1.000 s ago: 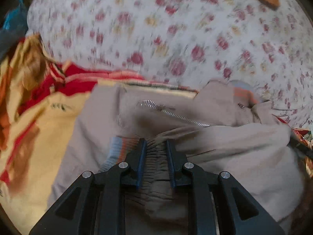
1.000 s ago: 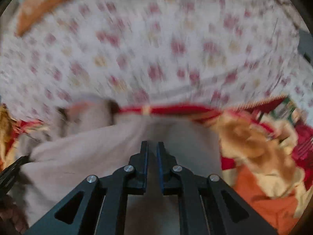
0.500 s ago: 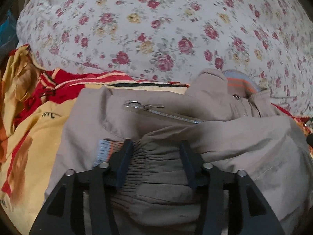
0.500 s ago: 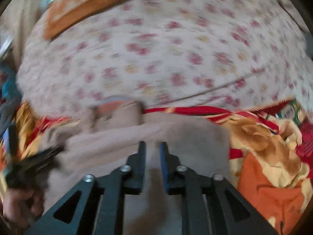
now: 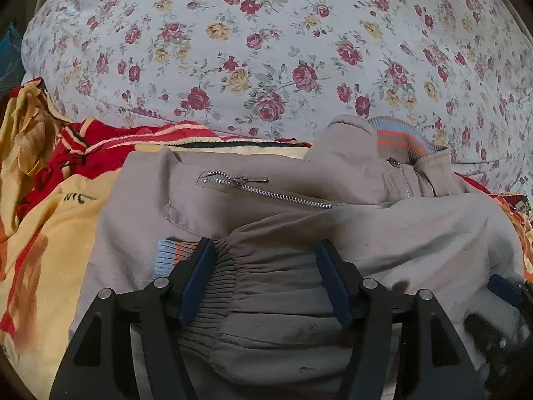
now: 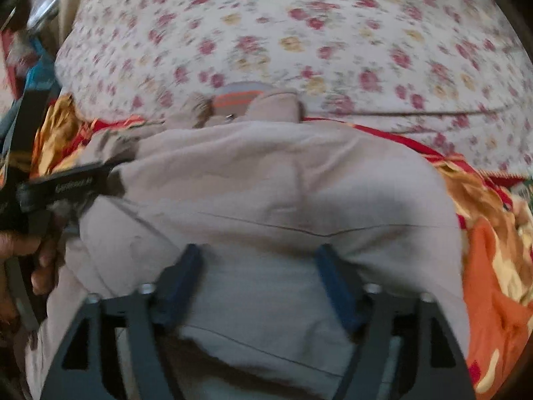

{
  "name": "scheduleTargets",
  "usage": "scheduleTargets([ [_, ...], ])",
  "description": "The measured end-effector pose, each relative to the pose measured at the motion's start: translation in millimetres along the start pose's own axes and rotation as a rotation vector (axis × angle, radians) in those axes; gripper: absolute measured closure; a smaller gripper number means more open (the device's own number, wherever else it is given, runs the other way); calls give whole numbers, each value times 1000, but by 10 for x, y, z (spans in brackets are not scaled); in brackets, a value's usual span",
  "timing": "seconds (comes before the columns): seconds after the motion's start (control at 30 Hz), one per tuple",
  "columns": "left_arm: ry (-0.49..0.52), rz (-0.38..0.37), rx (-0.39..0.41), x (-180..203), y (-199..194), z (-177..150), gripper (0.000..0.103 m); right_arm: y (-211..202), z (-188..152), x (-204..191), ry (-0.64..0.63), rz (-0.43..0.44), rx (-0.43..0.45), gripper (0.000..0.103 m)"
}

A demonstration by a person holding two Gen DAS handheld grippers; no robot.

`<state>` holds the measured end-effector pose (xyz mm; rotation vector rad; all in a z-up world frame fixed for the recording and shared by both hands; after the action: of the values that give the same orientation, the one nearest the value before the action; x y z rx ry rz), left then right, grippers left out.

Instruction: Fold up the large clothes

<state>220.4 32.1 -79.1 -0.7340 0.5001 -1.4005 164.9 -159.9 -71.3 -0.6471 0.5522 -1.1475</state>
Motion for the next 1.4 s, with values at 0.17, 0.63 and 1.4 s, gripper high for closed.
scheduleTargets([
  [0.17, 12, 2, 0, -1, 11, -4, 44, 62, -19, -109, -43, 23, -23, 7],
  [0.63, 49, -2, -14, -8, 47, -14, 40, 92, -49, -164, -85, 17, -41, 1],
  [1.4, 33, -141, 8, -171, -1236, -469, 27, -1621, -740, 220, 173, -68, 120, 8],
])
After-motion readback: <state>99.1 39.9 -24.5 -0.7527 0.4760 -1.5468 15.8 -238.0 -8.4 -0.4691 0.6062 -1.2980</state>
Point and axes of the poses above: each gripper's, at about its wrist camera, not at the fingertips, and y roughly the way its jaws point, x to its right, z to its top, the point moved 10 cm from there along y, roughly the way its jaws point, and after that the axes turned 7 degrees about x, right-handed, at the moved point
